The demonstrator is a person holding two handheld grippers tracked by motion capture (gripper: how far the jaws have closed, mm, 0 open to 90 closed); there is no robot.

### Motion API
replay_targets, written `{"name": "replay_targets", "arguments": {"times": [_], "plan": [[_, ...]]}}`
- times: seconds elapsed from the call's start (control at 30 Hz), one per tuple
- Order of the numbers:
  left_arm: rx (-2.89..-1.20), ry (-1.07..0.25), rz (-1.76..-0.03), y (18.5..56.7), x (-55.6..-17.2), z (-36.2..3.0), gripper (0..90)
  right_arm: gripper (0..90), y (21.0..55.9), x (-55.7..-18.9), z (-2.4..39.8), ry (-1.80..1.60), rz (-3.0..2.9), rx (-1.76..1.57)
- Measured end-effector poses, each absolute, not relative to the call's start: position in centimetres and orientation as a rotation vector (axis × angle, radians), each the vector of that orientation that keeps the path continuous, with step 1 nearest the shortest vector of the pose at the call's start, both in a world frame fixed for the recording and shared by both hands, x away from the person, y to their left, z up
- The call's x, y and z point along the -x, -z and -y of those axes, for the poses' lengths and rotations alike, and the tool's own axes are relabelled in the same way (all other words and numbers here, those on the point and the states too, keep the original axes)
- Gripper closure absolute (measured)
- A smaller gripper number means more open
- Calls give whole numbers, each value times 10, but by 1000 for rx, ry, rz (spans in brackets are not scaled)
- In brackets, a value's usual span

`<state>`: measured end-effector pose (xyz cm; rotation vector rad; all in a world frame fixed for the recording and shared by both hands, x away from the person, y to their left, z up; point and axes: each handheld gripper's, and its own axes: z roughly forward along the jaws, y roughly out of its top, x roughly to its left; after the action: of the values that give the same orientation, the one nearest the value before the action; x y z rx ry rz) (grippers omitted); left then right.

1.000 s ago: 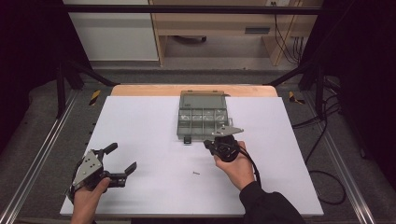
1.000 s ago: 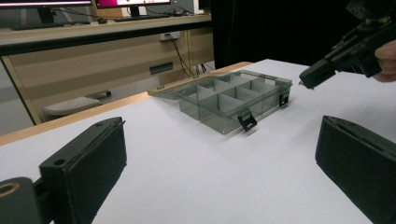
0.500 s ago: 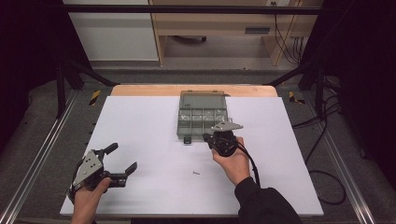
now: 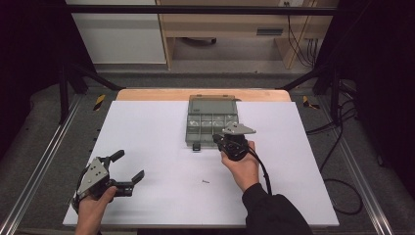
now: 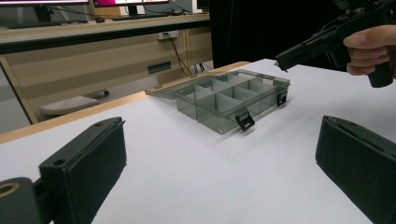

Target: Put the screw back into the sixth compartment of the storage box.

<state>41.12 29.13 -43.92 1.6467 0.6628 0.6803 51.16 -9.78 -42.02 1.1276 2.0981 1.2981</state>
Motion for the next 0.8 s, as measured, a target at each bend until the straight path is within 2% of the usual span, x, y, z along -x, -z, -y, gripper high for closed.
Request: {"name": "replay_targets", "arguments": {"times": [0.8], "plan": [[-1638,-670,-666,439,-412,-292,17,879,411,-533,81,-1301,-1999,-1158]]}}
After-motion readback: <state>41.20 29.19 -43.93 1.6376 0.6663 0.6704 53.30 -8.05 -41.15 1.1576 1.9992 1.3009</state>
